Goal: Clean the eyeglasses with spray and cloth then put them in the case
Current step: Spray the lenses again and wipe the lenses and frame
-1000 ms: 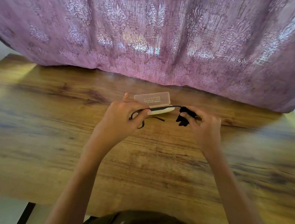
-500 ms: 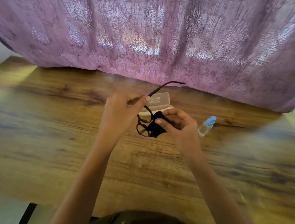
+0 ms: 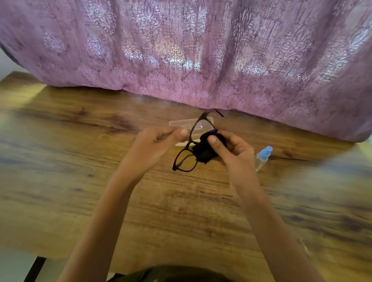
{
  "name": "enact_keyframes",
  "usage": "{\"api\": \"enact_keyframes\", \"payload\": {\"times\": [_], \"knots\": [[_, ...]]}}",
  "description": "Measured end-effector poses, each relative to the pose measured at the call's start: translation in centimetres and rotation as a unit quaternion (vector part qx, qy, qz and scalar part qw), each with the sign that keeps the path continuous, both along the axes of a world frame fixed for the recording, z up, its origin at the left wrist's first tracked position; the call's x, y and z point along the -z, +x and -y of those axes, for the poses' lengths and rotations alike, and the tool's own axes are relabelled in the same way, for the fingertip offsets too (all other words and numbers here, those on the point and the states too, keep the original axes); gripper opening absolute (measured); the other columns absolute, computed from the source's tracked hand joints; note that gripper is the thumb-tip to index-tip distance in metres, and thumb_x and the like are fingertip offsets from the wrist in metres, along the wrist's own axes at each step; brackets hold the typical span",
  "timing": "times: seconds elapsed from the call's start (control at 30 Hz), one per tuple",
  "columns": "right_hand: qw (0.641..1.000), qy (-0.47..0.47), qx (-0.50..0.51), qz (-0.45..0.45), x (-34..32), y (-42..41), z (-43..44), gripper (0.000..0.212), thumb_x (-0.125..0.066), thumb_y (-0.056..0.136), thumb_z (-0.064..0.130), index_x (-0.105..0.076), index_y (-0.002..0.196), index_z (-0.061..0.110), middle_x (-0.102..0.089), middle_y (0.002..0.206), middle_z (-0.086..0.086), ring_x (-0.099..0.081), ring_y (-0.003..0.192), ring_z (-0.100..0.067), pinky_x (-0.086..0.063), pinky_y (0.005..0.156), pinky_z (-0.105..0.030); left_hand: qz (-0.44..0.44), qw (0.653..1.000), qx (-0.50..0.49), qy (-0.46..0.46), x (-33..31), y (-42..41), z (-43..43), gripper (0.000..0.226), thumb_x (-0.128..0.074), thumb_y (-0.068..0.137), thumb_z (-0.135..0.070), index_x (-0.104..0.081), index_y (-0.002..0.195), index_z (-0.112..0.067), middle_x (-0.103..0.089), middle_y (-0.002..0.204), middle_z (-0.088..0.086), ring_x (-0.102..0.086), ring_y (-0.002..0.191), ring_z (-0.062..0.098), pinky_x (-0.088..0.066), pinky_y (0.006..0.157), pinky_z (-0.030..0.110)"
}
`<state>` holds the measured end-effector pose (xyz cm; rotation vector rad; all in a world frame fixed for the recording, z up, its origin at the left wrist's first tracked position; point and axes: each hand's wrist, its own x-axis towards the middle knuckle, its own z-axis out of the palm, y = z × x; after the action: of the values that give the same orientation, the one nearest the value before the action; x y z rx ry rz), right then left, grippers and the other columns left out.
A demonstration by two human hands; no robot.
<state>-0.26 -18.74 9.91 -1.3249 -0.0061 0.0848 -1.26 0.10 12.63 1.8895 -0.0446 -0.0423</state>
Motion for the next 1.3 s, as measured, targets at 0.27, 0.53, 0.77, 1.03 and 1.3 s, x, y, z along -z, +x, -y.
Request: {"api": "enact_keyframes", "payload": {"times": [0.27,0.53,0.77,1.03,1.3], "knots": [[0.976,0.166,0.018,-0.141,0.1,1.4,1.2,0.012,-0.065,0.090,0.015,-0.070,0.099,0.009,-0.074,0.086,0.000,-0.065,0.073,-0.007,-0.051,0.058,-0.016,0.012,0.990,0.124,-0.059,1.8,-1.6,-1.0,0.021,-0.062,0.087,-0.018,-0.074,0.101,-0.029,-0.074,0.102,-0.018,-0.066,0.100,-0.003,-0.046,0.081,0.008],[0.949,0.241,0.050,-0.197,-0.2,1.9,1.0,0.030,-0.068,0.087,0.016,-0.066,0.111,-0.001,-0.074,0.087,-0.008,-0.067,0.070,-0.010,-0.054,0.058,-0.015,0.005,0.993,0.092,-0.078,2.3,-0.9,0.0,0.013,-0.069,0.081,-0.015,-0.075,0.092,-0.019,-0.076,0.092,-0.006,-0.069,0.092,0.007,-0.052,0.081,0.017],[0.970,0.161,-0.044,-0.177,0.6,0.6,1.0,0.029,-0.067,0.077,0.026,-0.070,0.102,0.011,-0.075,0.093,-0.001,-0.069,0.081,-0.010,-0.055,0.062,-0.019,0.017,0.981,-0.075,-0.178,1.9,-0.6,1.3,0.025,-0.067,0.077,-0.038,-0.076,0.085,-0.016,-0.077,0.092,-0.004,-0.068,0.100,0.005,-0.046,0.086,0.015],[0.991,0.073,-0.044,-0.101,0.3,-1.1,-1.1,0.040,-0.074,0.075,0.022,-0.069,0.113,0.009,-0.075,0.104,-0.008,-0.071,0.099,-0.019,-0.058,0.078,-0.031,-0.020,0.957,-0.126,-0.262,1.7,-0.2,2.8,0.014,-0.075,0.076,-0.028,-0.077,0.088,-0.020,-0.077,0.091,0.000,-0.070,0.096,0.011,-0.049,0.086,0.021],[0.998,-0.035,-0.024,-0.040,-0.3,-1.3,-2.4,0.024,-0.072,0.087,0.018,-0.070,0.108,0.009,-0.077,0.097,-0.004,-0.072,0.092,-0.014,-0.053,0.070,-0.018,-0.021,0.945,-0.153,-0.288,1.5,-0.3,3.8,0.008,-0.074,0.082,-0.018,-0.078,0.089,-0.015,-0.077,0.087,0.003,-0.073,0.086,0.010,-0.052,0.070,0.012]]}}
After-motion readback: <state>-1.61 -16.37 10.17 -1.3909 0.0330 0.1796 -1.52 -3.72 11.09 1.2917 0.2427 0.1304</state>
